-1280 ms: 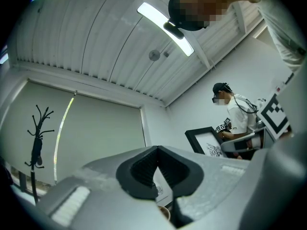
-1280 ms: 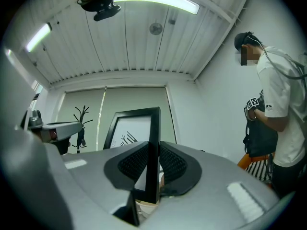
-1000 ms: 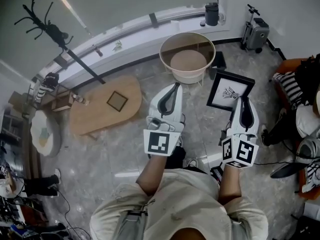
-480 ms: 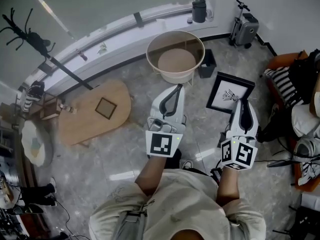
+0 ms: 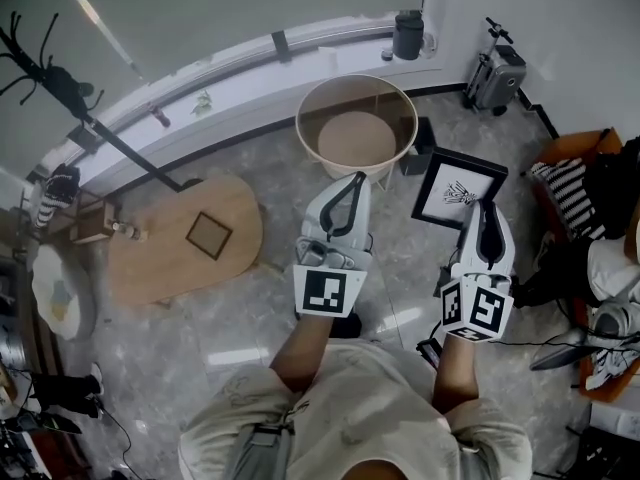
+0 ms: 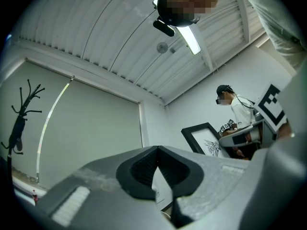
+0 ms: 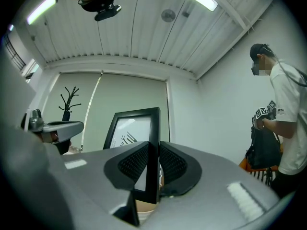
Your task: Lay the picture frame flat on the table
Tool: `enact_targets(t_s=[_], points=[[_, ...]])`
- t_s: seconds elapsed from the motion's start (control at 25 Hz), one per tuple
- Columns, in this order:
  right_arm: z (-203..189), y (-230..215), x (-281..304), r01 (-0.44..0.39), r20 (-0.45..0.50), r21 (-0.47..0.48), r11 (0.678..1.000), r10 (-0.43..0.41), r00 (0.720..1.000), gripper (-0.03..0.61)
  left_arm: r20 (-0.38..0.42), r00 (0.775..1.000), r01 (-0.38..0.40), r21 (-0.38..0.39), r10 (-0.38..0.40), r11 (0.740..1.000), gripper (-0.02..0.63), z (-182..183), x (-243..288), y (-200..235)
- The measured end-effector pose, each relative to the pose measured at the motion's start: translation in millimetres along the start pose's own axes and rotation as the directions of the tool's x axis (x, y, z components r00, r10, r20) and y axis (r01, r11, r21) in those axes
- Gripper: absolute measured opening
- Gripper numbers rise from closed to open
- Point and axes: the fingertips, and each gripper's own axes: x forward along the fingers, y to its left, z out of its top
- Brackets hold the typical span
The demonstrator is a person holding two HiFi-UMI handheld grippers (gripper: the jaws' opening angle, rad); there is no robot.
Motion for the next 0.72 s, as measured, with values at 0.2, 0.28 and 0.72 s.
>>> enact_targets(t_s=[0.2, 0.28, 0.72], points=[[-1, 27, 44, -0.005, -0.013, -0.017, 1.0, 0.005, 1.0, 0.072, -0.011, 1.0, -0.009, -0.012, 0.009, 1.0, 0.003, -14, 23, 44], [-3, 32, 57, -0.004, -0.016, -0.02, 1.0, 0.004, 1.0, 0.072, -0.007, 1.0, -0.01, -0.017, 0.01, 1.0, 0.003, -18, 32, 56], [-12, 77, 126, -0.01, -0.024, -0.023, 1.0, 0.009, 1.0, 0.072, 0.022, 1.0, -0.01, 0.005, 0.01, 1.0, 0.003, -38, 66, 123]])
